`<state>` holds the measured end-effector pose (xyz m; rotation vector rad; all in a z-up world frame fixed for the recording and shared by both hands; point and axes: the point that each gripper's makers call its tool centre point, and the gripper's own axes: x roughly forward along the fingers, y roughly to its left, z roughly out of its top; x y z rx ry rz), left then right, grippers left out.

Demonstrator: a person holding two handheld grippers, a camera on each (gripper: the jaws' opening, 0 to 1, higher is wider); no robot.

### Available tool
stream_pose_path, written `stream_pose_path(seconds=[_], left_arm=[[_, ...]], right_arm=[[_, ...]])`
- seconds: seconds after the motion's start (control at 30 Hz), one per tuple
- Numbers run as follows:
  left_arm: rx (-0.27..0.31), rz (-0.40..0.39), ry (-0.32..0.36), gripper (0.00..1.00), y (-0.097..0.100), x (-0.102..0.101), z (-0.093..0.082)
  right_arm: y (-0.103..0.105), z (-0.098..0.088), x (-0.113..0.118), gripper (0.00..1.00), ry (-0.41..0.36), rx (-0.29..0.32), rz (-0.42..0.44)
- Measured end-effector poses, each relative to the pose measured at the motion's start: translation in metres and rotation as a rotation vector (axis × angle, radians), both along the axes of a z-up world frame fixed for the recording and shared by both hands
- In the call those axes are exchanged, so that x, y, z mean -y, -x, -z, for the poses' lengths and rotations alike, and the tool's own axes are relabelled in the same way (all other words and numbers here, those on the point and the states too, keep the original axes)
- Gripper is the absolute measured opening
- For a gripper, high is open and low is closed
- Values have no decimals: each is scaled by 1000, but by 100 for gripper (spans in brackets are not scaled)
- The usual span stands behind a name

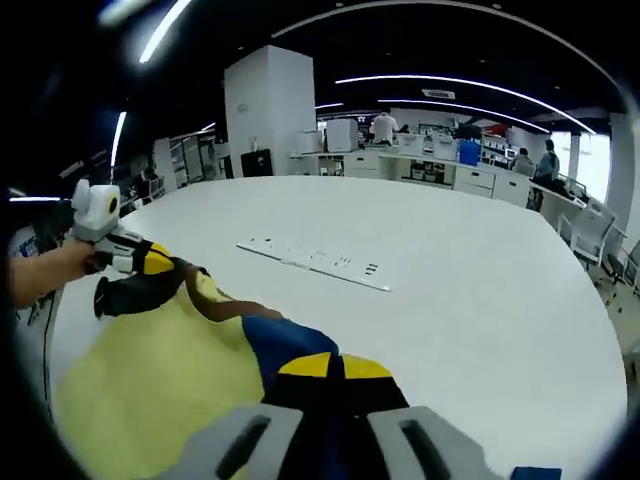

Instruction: Fold the garment on the visible template until the final outline fits inside the template.

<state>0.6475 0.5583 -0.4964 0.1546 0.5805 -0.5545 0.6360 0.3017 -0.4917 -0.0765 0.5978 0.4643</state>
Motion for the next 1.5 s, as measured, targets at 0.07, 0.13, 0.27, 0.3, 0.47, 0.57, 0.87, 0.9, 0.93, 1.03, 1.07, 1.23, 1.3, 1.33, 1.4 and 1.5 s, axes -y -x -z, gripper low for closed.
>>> stream_pose_path(seconds=[0.07, 0.13, 0.27, 0.3, 0.47, 0.57, 0.87, 0.9, 0.93, 1.03, 1.07, 1.23, 1.3, 1.33, 1.4, 1.5], left_arm=[[-23, -15, -17, 0, -5, 0, 11], [-55, -32, -19, 0, -7, 0, 18], [-119, -78, -5, 0, -10, -2, 31], [-125, -78, -7, 0, -10, -2, 33], [-113, -80, -1, 0, -16, 0, 31], [-107, -75, -21, 0, -16, 0, 31], [-80, -92, -24, 15, -19, -5, 27], [-69, -86, -19, 19, -19, -3, 24], [-57, -74, -11, 22, -18, -1, 21], [-48, -50, -9, 32, -16, 3, 17], [-41, -48, -9, 35, -16, 3, 15], [12, -58, 20, 59, -17, 3, -2], [39, -41, 43, 67, -15, 6, -9], [36, -38, 43, 70, -12, 6, -11], [38, -28, 49, 76, -8, 7, -14], [47, -26, 49, 86, -2, 5, -19]], right_arm=[[-6, 11, 2, 0, 17, -14, 21], [-7, 18, 2, 0, 10, -43, 46], [-11, 29, 4, 0, 6, -65, 82], [-13, 31, 5, 0, 8, -69, 89], [-18, 37, 13, 0, 39, -72, 132], [-18, 39, 20, 0, 78, -71, 144], [-19, 36, 18, 0, 42, -77, 143], [-19, 35, 18, 0, 41, -75, 145], [-18, 32, 19, 2, 45, -71, 147], [-20, 25, 20, 14, 53, -47, 147], [-19, 22, 21, 18, 49, -44, 148], [-15, 13, 22, 34, 45, -39, 132], [-11, 9, 24, 40, 55, -39, 120], [-9, 8, 25, 43, 56, -44, 117], [-4, 6, 27, 48, 64, -57, 99], [4, 1, 32, 53, 79, -71, 76]])
